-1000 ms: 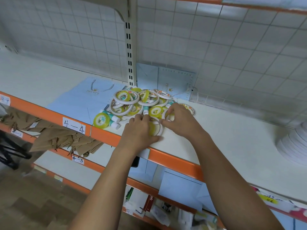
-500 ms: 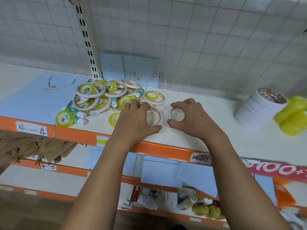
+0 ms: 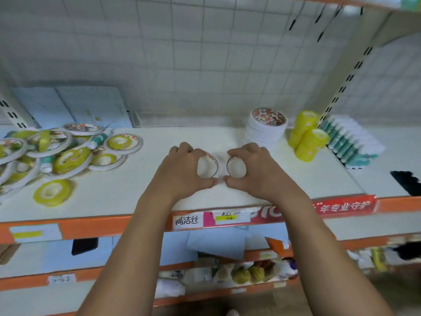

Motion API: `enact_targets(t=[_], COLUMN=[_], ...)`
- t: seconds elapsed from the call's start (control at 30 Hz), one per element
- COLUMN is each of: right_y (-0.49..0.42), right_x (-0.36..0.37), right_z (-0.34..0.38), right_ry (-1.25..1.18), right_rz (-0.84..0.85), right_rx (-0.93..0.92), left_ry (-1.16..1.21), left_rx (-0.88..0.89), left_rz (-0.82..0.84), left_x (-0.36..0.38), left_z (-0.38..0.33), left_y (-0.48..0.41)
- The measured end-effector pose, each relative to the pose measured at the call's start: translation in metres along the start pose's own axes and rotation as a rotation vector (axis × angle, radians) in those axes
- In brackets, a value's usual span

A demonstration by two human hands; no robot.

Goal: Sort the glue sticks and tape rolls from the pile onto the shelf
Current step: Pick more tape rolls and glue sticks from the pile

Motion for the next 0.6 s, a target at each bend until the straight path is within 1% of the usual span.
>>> enact_targets(t=[0.1,0.17,0.3,0.43,0.53,0.6], right_y=[0.005,0.007,0.004,0.006,0.011,0.014], right_x=[0.006,0.012,0.023,0.029,0.026,0.024], right_z=[-0.025,-0.04,-0.059,-0.066,-0.082,-0.097], right_ry=[0.022,0.013,-0.031,-0.104,-0.176,-0.178], right_rz=[0.044,0.071,0.11,0.118,0.135,0.136], right_rx=[0.006,0.01,-0.003,-0.059,-0.091,-0.101], left_ry=[-0.01,-0.025,-0.033,-0.038,-0.039,-0.027], left_rx=[0.006,-0.008,-0.035,-0.041,-0.029,-0.006], left_rz=[0.071,0.087,0.079,0.066,0.065,0.07], left_x=[0.022,0.034,0.049,0.059,0.07,0.078], left_z=[-0.018,-0.024,-0.03,-0.044,-0.057,-0.066], left_y=[-0.013,-0.017,-0.023,-0.028,-0.03,-0.032])
Point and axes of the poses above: each hand's wrist, its own y-axis away from the middle knuckle, its own x-axis out of the palm, z = x × y, the point moved 5 cm from there along -y, towards the middle knuckle, and after that the axes turned 14 degrees about y, right-handed, at the moved point
